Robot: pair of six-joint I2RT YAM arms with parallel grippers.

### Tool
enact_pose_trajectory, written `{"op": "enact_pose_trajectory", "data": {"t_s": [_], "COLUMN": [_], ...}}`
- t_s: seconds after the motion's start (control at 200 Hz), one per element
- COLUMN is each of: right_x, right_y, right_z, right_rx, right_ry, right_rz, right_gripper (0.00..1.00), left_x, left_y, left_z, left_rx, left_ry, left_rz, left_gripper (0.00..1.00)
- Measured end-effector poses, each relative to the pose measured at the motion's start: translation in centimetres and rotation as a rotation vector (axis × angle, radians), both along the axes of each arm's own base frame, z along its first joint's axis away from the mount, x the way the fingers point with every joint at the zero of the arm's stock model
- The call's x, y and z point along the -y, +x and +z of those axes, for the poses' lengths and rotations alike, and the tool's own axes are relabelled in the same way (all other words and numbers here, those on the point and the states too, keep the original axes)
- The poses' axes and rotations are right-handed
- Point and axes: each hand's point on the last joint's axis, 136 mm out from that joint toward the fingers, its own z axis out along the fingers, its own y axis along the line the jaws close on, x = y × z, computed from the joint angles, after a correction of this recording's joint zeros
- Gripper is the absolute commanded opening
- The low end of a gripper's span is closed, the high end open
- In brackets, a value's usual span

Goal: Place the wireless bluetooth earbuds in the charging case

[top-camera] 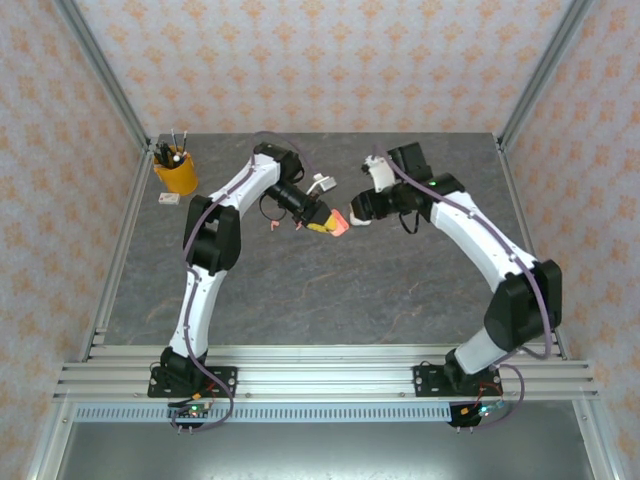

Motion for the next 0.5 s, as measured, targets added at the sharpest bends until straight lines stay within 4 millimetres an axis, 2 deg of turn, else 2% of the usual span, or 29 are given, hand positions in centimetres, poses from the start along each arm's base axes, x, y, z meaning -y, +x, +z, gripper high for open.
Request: {"op": "enact_pose_trajectory", "data": {"t_s": [0.1,0.24,0.35,0.5], "right_x": [1.1,1.9,2.6,3.6], "right_y": [-0.5,-1.4,-1.6,-2.1], "right_z": [2.3,4.0,3.8,2.2], "right_rx": [0.032,0.031,-0.008,-0.091], "right_ry": [0.03,0.059,0.07,0.085], "right_rz": [-0.05,-0.114,-0.193,-0.317], "right_gripper": [0.52,0.53,0.53,0.53], "left_x": [-0.4,-1.0,-1.6,-3.1], "left_y": [0.3,1.3,1.5,1.1], "left_z": [0.1,2.7,5.1,7.1], "left_rx": [0.054,0.197,0.3,0.424], "left_ry": [0.065,0.114,0.138,0.193], "left_rz": [0.034,0.098,0.151,0.243], "left_gripper": [0.0,0.0,0.0,0.0]}}
